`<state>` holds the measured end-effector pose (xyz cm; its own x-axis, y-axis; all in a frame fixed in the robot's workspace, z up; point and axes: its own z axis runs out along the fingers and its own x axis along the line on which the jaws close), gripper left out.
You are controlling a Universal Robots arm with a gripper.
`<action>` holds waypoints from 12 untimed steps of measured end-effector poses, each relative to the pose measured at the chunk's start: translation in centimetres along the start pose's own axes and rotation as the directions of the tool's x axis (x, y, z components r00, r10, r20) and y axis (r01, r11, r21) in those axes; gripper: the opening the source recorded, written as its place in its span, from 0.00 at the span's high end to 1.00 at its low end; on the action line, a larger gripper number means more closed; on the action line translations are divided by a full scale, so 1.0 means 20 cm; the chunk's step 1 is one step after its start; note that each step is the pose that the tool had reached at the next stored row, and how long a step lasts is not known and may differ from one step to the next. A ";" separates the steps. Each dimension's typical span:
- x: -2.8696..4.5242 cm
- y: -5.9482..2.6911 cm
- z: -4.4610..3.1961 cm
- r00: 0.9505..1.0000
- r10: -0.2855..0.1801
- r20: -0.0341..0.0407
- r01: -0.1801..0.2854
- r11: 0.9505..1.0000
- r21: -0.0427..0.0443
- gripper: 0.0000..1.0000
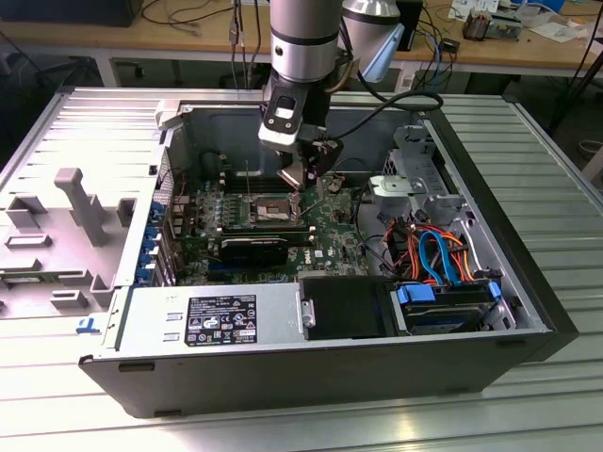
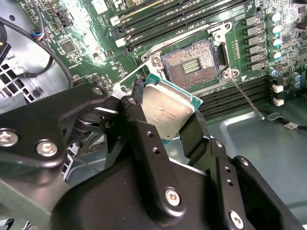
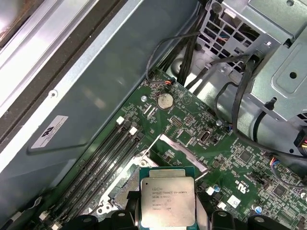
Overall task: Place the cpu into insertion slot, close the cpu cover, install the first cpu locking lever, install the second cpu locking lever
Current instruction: 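Place the cpu into insertion slot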
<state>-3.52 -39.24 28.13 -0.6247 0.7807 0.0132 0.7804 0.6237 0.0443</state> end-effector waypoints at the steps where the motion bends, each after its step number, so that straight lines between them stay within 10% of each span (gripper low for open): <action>1: 0.000 0.000 0.000 1.000 0.003 0.000 -0.003 1.000 0.000 0.45; 12: 0.000 0.000 0.000 0.995 0.100 0.004 -0.100 0.995 -0.002 0.45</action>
<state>-3.52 -39.24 28.13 -0.5435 0.8393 0.0132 0.8389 0.5425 0.0444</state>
